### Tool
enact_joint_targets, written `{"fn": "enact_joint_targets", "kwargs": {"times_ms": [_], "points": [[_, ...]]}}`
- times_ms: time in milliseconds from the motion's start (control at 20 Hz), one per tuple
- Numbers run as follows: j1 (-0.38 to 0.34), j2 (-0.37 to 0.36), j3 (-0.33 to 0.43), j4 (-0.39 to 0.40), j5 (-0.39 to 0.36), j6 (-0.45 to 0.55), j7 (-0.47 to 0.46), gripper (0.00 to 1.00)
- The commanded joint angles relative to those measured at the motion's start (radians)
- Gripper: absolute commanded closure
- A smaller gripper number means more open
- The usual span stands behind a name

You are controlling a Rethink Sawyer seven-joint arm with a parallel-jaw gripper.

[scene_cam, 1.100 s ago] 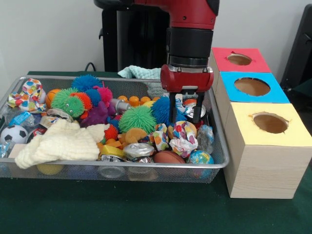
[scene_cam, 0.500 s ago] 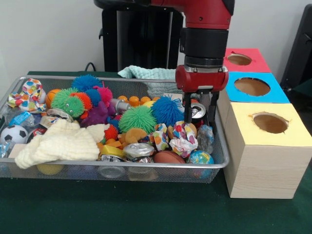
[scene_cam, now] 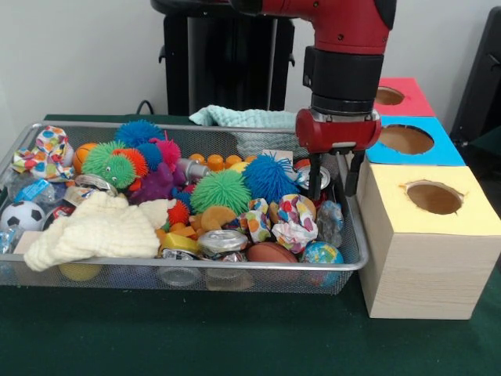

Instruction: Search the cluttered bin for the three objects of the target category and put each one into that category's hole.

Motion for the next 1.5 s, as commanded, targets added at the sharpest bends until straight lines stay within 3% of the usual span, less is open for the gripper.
{"fn": "enact_joint_targets", "kwargs": {"times_ms": [50, 900, 1500], "points": [[0.008, 0.059, 0.003, -0.088, 0.051, 0.176, 0.124, 0.0], [-0.029, -0.005, -0.024, -0.126, 0.042, 0.319, 0.094, 0.0], [-0.095, -0.017, 0.001, -0.145, 0.019, 0.319, 0.064, 0.0]]}}
